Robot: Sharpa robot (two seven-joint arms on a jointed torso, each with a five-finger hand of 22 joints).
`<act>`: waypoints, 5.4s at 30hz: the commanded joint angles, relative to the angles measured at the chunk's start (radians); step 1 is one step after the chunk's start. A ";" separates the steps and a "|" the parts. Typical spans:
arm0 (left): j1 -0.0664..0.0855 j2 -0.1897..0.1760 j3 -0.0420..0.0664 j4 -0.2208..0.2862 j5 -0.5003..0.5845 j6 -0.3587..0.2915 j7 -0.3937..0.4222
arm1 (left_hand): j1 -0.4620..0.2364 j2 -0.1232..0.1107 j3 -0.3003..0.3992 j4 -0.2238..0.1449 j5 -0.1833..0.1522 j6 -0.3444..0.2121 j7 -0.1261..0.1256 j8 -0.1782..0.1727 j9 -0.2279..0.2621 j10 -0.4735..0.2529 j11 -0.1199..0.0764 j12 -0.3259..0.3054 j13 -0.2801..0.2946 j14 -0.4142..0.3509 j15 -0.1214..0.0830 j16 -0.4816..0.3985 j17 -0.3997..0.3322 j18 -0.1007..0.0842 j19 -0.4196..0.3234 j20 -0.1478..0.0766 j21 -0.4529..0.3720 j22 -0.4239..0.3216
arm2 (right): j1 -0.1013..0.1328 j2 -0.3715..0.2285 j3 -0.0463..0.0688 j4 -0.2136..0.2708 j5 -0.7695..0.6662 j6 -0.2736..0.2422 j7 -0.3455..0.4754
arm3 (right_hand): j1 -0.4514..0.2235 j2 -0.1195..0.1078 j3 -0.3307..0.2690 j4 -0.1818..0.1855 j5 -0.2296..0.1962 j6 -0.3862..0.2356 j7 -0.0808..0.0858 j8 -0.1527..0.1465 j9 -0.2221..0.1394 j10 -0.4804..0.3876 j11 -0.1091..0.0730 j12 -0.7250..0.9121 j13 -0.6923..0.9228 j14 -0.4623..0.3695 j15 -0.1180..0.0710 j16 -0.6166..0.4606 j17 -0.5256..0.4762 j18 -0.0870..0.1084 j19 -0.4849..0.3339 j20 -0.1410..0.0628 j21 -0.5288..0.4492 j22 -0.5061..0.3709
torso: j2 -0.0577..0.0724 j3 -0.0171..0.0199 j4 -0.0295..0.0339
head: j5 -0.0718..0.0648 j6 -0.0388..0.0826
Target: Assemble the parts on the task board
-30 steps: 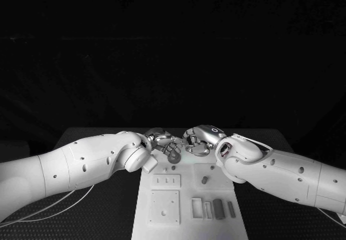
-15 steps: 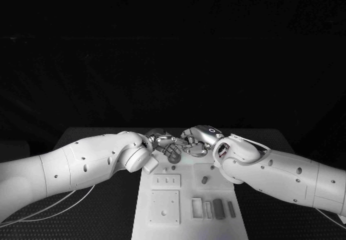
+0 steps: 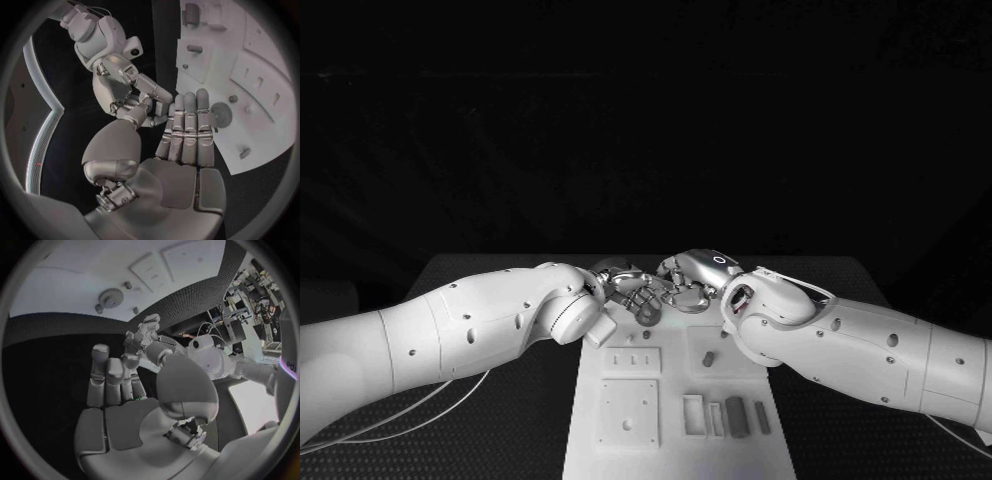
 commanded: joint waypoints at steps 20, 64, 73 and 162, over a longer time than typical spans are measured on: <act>0.002 0.010 0.002 -0.006 0.024 -0.013 0.025 | 0.032 0.137 0.075 -0.034 0.000 0.078 -0.029 0.028 0.005 0.068 -0.025 0.016 0.024 0.017 -0.003 -0.005 0.015 0.007 0.015 -0.001 -0.006 0.019 | -0.001 0.008 -0.001 0.009 -0.012 0.028 0.000 | -0.007 0.004 0.004 -0.003 0.003 0.214 -0.016 0.001 0.001 -0.029 -0.023 0.003 -0.002 0.008 -0.012 0.003 -0.002 0.013 0.006 -0.001 0.006 0.017 | 0.000 0.0011 -0.0002 | 0.001 -0.005; 0.002 -0.037 -0.003 0.020 -0.136 -0.014 -0.089 | 0.008 0.172 0.122 -0.080 0.016 0.142 -0.055 0.043 0.020 0.126 -0.052 0.036 0.066 0.054 -0.028 0.034 0.081 -0.002 0.040 -0.026 0.014 0.071 | -0.001 -0.081 -0.002 -0.031 0.116 -0.018 0.039 | -0.048 -0.161 0.007 0.070 0.002 0.007 0.065 -0.140 -0.053 -0.115 0.052 -0.061 -0.030 -0.055 0.054 -0.032 -0.007 0.012 -0.046 0.023 -0.036 0.008 | 0.001 0.0028 -0.0002 | 0.007 -0.013; 0.002 -0.080 -0.036 0.068 -0.299 0.029 -0.173 | 0.005 0.173 0.112 -0.080 0.034 0.166 -0.068 0.056 0.056 0.150 -0.080 0.116 0.139 0.063 -0.055 0.139 0.148 -0.002 0.057 -0.054 0.087 0.178 | 0.019 -0.118 0.010 -0.082 0.194 -0.042 0.063 | -0.021 -0.150 0.007 0.069 0.001 0.010 0.069 -0.139 -0.054 -0.116 0.058 -0.058 -0.033 -0.060 0.060 -0.029 -0.005 0.013 -0.049 0.029 -0.036 0.011 | 0.000 0.0040 0.0012 | 0.010 -0.022; -0.063 -0.018 -0.088 0.053 -0.537 0.102 -0.341 | -0.118 0.161 0.236 -0.079 0.082 0.256 -0.139 0.032 0.351 0.096 -0.179 0.761 0.575 0.084 -0.210 0.732 0.152 0.002 0.171 -0.198 0.465 0.378 | 0.054 -0.080 0.044 -0.186 0.275 -0.003 0.093 | -0.005 -0.113 -0.011 0.048 0.001 0.011 0.071 -0.141 -0.058 -0.117 0.059 -0.050 -0.042 -0.065 0.062 -0.026 -0.005 0.013 -0.055 0.036 -0.037 0.015 | 0.001 0.0019 0.0011 | -0.008 -0.104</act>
